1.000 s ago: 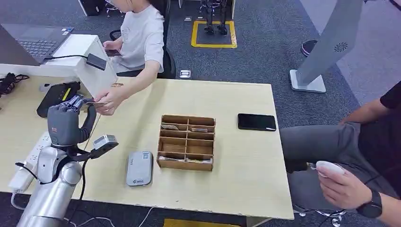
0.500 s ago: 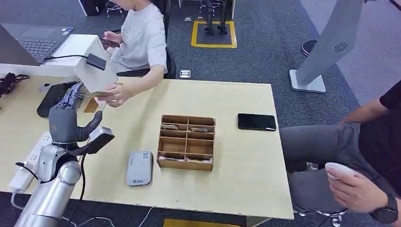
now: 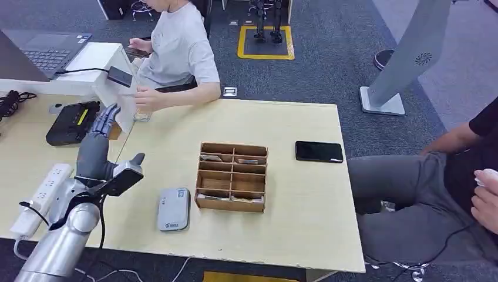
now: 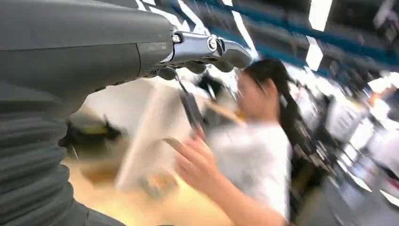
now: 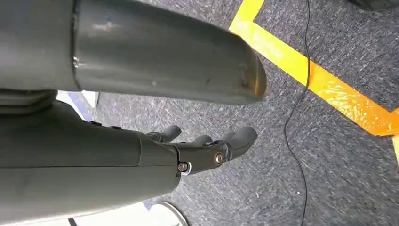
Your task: Pass the card to the sensor for recognition and then transmit it.
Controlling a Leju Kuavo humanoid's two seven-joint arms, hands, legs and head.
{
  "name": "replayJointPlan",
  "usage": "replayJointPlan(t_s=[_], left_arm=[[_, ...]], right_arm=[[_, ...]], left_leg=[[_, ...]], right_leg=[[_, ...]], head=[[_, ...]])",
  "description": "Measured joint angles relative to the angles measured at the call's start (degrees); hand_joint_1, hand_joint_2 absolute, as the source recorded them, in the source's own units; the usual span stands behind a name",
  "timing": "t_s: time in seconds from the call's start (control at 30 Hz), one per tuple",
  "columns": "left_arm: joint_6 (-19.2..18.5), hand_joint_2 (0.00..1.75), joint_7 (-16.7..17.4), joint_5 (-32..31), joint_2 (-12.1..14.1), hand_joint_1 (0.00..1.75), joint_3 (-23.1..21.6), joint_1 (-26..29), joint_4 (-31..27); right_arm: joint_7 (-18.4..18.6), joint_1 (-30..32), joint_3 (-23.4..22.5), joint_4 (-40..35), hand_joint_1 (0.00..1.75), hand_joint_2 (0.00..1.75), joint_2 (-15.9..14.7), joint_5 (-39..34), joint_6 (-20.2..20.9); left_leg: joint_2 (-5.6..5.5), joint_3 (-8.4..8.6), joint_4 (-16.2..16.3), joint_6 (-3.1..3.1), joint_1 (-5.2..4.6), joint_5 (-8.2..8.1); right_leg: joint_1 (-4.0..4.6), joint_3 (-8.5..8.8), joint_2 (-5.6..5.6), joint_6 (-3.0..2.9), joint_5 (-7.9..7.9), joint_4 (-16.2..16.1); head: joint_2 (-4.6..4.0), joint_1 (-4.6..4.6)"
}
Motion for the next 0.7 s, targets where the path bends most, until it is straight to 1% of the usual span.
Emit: replayJointPlan(t_s=[0.03, 0.07, 0.13, 0.17, 0.2, 0.27, 0.33, 0.37, 0.47, 0.7], left_arm=[[-4.1, 1.75, -0.4, 0.8, 0.4, 0.0, -1.6, 0.8, -2.5], [-5.7, 1.75, -0.4, 0.8, 0.7, 0.0, -2.9, 1.4, -4.4], [-7.5, 1.75, -0.6, 0.9, 1.3, 0.0, -5.6, 2.5, -7.8], [-8.7, 1.75, -1.3, 1.8, 1.7, 0.0, -6.5, 3.0, -9.2], [-10.1, 1.75, -2.3, 3.2, 2.1, 0.0, -7.2, 3.6, -10.6], [-12.9, 1.75, -5.5, 7.1, 2.9, 0.0, -9.6, 5.2, -14.3], [-14.9, 1.75, -7.9, 10.2, 3.3, 0.0, -11.5, 7.3, -17.2], [-15.6, 1.75, -8.7, 11.3, 3.3, 0.0, -12.6, 8.2, -18.8], [-16.1, 1.75, -9.0, 12.0, 3.8, 0.0, -14.9, 10.0, -21.5], [-16.2, 1.75, -9.5, 12.2, 4.4, 0.0, -16.5, 11.0, -23.9]], right_arm=[[0.3, 0.0, -0.1, 0.0, 0.0, 0.0, 0.0, -0.4, 0.0], [0.5, 0.0, -0.2, 0.0, 0.0, 0.0, 0.0, -0.4, 0.0], [0.6, 0.1, -0.4, 0.0, 0.0, 0.0, 0.0, -0.6, 0.1], [0.9, 0.1, -0.4, 0.0, 0.0, 0.0, 0.0, -0.7, 0.1], [1.0, 0.2, -0.4, 0.0, 0.0, 0.0, 0.0, -0.8, 0.1], [1.0, 0.3, -0.6, 0.0, 0.0, 0.0, 0.0, -0.9, 0.1], [1.1, 0.3, -0.6, 0.0, 0.0, 0.0, 0.0, -1.0, 0.1], [1.3, 0.3, -0.7, 0.0, 0.0, 0.0, 0.0, -1.0, 0.1], [1.4, 0.3, -0.8, 0.0, 0.0, 0.0, 0.0, -1.0, 0.1], [1.4, 0.3, -0.9, 0.0, 0.0, 0.0, 0.0, -1.0, 0.1]], left_leg=[[0.0, -0.02, 0.0, 0.0, 0.0, 0.0], [0.0, -0.03, 0.0, 0.0, -0.01, 0.0], [0.01, -0.03, 0.0, 0.0, -0.01, -0.01], [0.02, -0.03, 0.0, 0.0, -0.01, -0.01], [0.02, -0.03, 0.0, 0.01, -0.02, -0.01], [0.0, -0.04, 0.0, 0.01, -0.01, -0.01], [0.02, -0.03, 0.0, 0.0, -0.01, -0.02], [0.02, -0.04, 0.0, 0.0, -0.01, -0.02], [0.0, -0.03, 0.0, 0.0, -0.01, -0.02], [-0.01, -0.02, 0.0, 0.01, 0.0, -0.01]], right_leg=[[0.0, 0.0, 0.0, 0.0, 0.0, 0.0], [0.0, 0.0, 0.0, 0.0, 0.0, 0.0], [0.0, 0.0, 0.02, 0.0, 0.0, 0.0], [0.0, -0.01, 0.03, 0.0, 0.0, 0.0], [0.0, -0.01, 0.03, 0.0, 0.0, 0.0], [0.0, -0.01, 0.01, 0.0, 0.0, 0.0], [0.0, -0.02, 0.02, 0.0, -0.01, 0.0], [0.0, -0.02, 0.02, 0.0, -0.01, 0.0], [0.0, -0.03, 0.01, 0.0, -0.01, 0.0], [0.01, -0.08, -0.01, 0.0, -0.01, 0.0]], head=[[-0.02, 0.0], [-0.02, 0.04], [-0.02, 0.04], [0.0, 0.02], [0.0, 0.02], [0.0, 0.02], [0.0, 0.0], [-0.02, 0.0], [0.0, 0.0], [0.0, 0.02]])
